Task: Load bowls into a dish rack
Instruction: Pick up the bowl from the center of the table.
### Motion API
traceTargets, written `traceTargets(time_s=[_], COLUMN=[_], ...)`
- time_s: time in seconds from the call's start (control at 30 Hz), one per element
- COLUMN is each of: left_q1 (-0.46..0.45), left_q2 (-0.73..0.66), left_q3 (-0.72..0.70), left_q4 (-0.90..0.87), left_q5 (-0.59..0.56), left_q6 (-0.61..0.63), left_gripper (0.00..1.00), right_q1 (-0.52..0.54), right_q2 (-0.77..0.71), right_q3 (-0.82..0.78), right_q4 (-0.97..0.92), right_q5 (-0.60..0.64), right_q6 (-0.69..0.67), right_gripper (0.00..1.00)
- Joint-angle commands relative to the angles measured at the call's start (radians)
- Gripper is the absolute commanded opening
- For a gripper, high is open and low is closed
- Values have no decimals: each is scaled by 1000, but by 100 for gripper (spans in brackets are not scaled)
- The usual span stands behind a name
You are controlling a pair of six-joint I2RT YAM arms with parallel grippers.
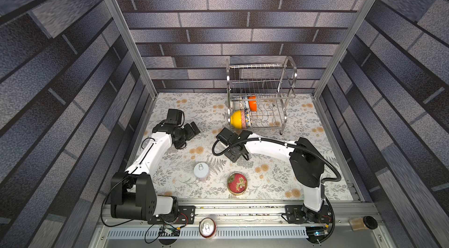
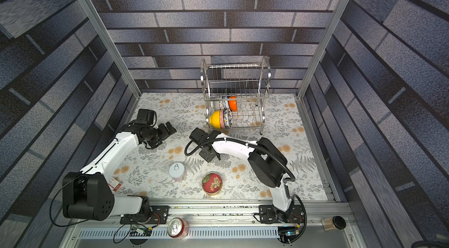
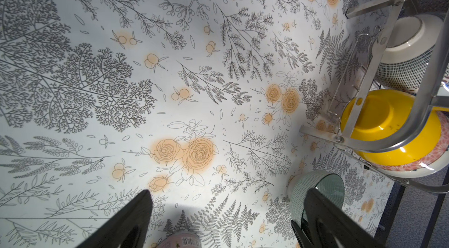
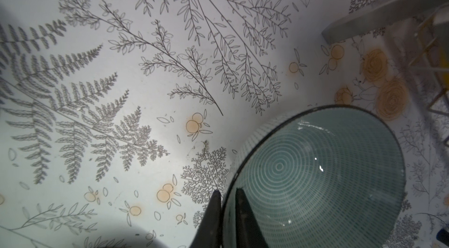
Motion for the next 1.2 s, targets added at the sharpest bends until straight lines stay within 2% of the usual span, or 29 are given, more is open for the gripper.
traceTargets(time_s=[0.0,0.3,0.73,0.93,1.17], left_q1=[-15,-70,-212,-270,-337], left_q2=[2,-48,-110,-152,-186], left_q3=[22,22,15,-36,-93], left_q4=[-22,6,87,195,306], left_q5=[-23,-87,-188,-182,-150], left_q6=[32,80,227,289,388], left_gripper=[100,100,100,100,100], right_q1=[7,7,-17,-99,-250], right_q2=[-1,-107,-320,-473,-679], right_q3=[-21,-109,-293,-440,-609], right_q4=[7,96,282,424,625], right_q5=[-5,-18,-47,-133,-249], right_q6=[1,23,55,129,267], right_gripper=[11,7,5,4,3])
